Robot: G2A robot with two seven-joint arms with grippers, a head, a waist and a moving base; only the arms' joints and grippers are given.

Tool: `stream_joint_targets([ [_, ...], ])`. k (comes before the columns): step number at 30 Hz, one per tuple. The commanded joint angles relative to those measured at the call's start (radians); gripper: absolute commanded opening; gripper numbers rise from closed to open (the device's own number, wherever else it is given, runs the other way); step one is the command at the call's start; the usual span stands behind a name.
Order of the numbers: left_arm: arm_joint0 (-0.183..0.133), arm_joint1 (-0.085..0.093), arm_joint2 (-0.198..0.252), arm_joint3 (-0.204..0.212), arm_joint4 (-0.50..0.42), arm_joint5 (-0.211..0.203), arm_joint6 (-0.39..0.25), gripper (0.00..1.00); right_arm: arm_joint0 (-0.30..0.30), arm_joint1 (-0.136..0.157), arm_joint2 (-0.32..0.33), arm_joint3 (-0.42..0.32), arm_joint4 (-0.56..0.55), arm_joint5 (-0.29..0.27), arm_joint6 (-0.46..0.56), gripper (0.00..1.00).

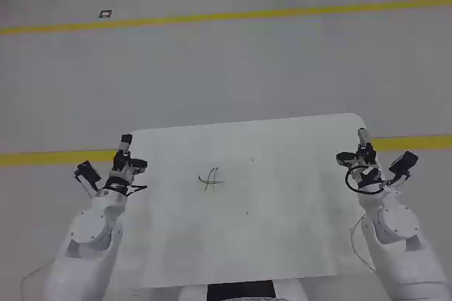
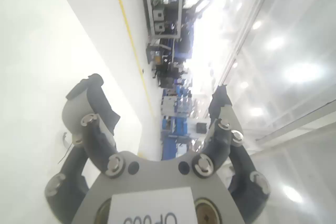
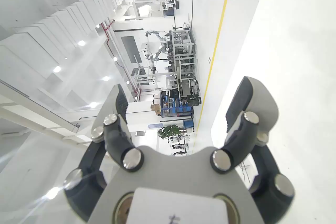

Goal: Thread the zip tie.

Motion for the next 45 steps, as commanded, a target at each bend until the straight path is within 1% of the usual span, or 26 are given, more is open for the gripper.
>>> stream_joint_targets([
  [1, -0.009, 0.008, -0.002, -0.011, 0.104, 0.032, -0.073, 1.00, 0.000, 0.000, 0.000, 0.000, 0.000, 0.000, 0.000, 1.00],
  [9, -0.009, 0.008, -0.002, -0.011, 0.104, 0.032, -0.073, 1.00, 0.000, 0.000, 0.000, 0.000, 0.000, 0.000, 0.000, 1.00],
  [10, -0.012, 0.009, 0.004, -0.017, 0.127, 0.034, -0.086, 1.00, 0.000, 0.000, 0.000, 0.000, 0.000, 0.000, 0.000, 1.00],
  [11, -0.028, 0.014, 0.019, -0.029, 0.189, 0.050, -0.122, 1.00, 0.000, 0.000, 0.000, 0.000, 0.000, 0.000, 0.000, 1.00],
  [12, -0.046, 0.016, 0.032, -0.035, 0.220, 0.074, -0.163, 1.00, 0.000, 0.000, 0.000, 0.000, 0.000, 0.000, 0.000, 1.00],
  [13, -0.071, 0.020, 0.045, -0.041, 0.259, 0.101, -0.209, 1.00, 0.000, 0.000, 0.000, 0.000, 0.000, 0.000, 0.000, 1.00],
  [14, -0.089, 0.023, 0.058, -0.044, 0.293, 0.119, -0.248, 1.00, 0.000, 0.000, 0.000, 0.000, 0.000, 0.000, 0.000, 1.00],
  [16, -0.123, 0.033, 0.094, -0.046, 0.400, 0.191, -0.362, 1.00, 0.000, 0.000, 0.000, 0.000, 0.000, 0.000, 0.000, 1.00],
  [17, -0.146, 0.040, 0.118, -0.052, 0.467, 0.209, -0.436, 1.00, 0.000, 0.000, 0.000, 0.000, 0.000, 0.000, 0.000, 1.00],
  [27, -0.146, 0.040, 0.118, -0.052, 0.467, 0.209, -0.436, 1.00, 0.000, 0.000, 0.000, 0.000, 0.000, 0.000, 0.000, 1.00],
  [28, -0.151, 0.041, 0.130, -0.058, 0.478, 0.205, -0.459, 1.00, 0.000, 0.000, 0.000, 0.000, 0.000, 0.000, 0.000, 1.00],
  [29, -0.170, 0.044, 0.146, -0.060, 0.512, 0.210, -0.497, 1.00, 0.000, 0.000, 0.000, 0.000, 0.000, 0.000, 0.000, 1.00],
  [30, -0.208, 0.047, 0.166, -0.045, 0.551, 0.216, -0.555, 1.00, 0.000, 0.000, 0.000, 0.000, 0.000, 0.000, 0.000, 1.00],
  [32, -0.266, 0.051, 0.188, -0.019, 0.612, 0.216, -0.638, 1.00, 0.000, 0.000, 0.000, 0.000, 0.000, 0.000, 0.000, 1.00],
  [33, -0.291, 0.052, 0.202, 0.002, 0.650, 0.216, -0.694, 1.00, 0.000, 0.000, 0.000, 0.000, 0.000, 0.000, 0.000, 1.00],
  [34, -0.332, 0.052, 0.226, 0.017, 0.701, 0.216, -0.770, 1.00, 0.000, 0.000, 0.000, 0.000, 0.000, 0.000, 0.000, 1.00],
  [35, -0.358, 0.051, 0.240, 0.050, 0.736, 0.216, -0.833, 1.00, 0.000, 0.000, 0.000, 0.000, 0.000, 0.000, 0.000, 1.00],
  [36, -0.390, 0.050, 0.255, 0.084, 0.791, 0.216, -0.900, 1.00, 0.000, 0.000, 0.000, 0.000, 0.000, 0.000, 0.000, 1.00],
  [37, -0.414, 0.047, 0.264, 0.081, 0.832, 0.216, -0.917, 1.00, 0.000, 0.000, 0.000, 0.000, 0.000, 0.000, 0.000, 1.00],
  [45, -0.414, 0.047, 0.264, 0.081, 0.832, 0.216, -0.917, 1.00, 0.000, 0.000, 0.000, 0.000, 0.000, 0.000, 0.000, 1.00],
])
